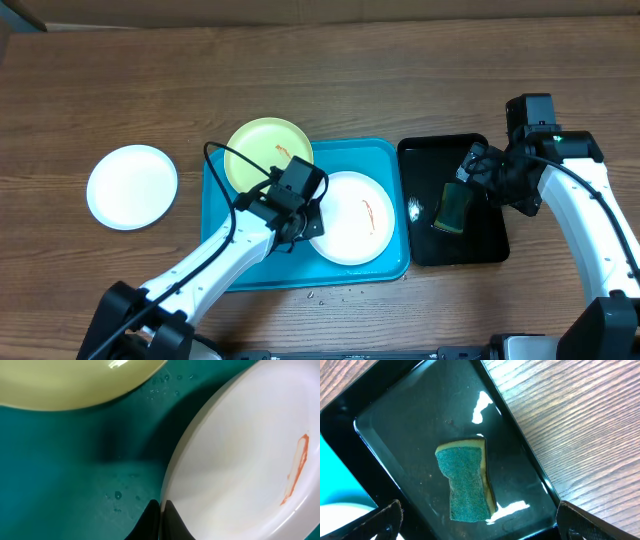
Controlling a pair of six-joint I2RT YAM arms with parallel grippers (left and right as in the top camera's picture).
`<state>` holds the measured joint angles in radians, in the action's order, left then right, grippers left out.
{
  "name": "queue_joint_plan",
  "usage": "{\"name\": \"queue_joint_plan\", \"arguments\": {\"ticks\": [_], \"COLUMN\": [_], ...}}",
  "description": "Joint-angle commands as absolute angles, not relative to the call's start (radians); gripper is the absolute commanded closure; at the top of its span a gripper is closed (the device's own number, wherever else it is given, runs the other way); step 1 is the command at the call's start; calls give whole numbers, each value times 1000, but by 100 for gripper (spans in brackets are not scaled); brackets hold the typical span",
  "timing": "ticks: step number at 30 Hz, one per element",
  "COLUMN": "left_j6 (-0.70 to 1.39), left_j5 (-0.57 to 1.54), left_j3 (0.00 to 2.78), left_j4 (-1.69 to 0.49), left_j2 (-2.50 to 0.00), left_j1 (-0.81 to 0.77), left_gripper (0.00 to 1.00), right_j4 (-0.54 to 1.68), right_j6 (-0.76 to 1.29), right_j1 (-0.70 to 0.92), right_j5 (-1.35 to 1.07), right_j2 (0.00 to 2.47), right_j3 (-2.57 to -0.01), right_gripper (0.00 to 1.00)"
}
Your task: Clean dirty plates on tray and stack at the side
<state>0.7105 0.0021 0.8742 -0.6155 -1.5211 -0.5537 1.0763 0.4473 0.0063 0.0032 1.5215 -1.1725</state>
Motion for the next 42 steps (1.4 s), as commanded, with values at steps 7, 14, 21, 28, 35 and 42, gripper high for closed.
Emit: {"name": "queue_joint_plan", "arguments": {"ticks": [7,14,21,28,35,42], "left_j6": [740,740,741,770,693,632], "left_j5": [-26,-25,-26,-36,-59,-58], "left_j3": [895,895,891,853,849,849], "left_j4": [-549,-556,-572,-518,-481,-447], "left_j2": [-1598,-1608,-1608,-1610,-1615,-1682], "left_j1": [-548,-549,-550,-550,-550,-550], "left_gripper": [92,58,95,69,69,76], "right_j4": [1074,1074,1074,1074,1074,1074], "right_j6": [445,445,444,444,445,445], "right_j1": [2,2,2,2,2,2], "right_j5": [-2,-2,-2,-2,-2,-2], "right_j2": [1517,1517,1517,1517,1517,1517], "right_j3": [-1186,-1186,-1186,-1186,-1186,-1186], "right_gripper": [0,0,0,0,0,0]}}
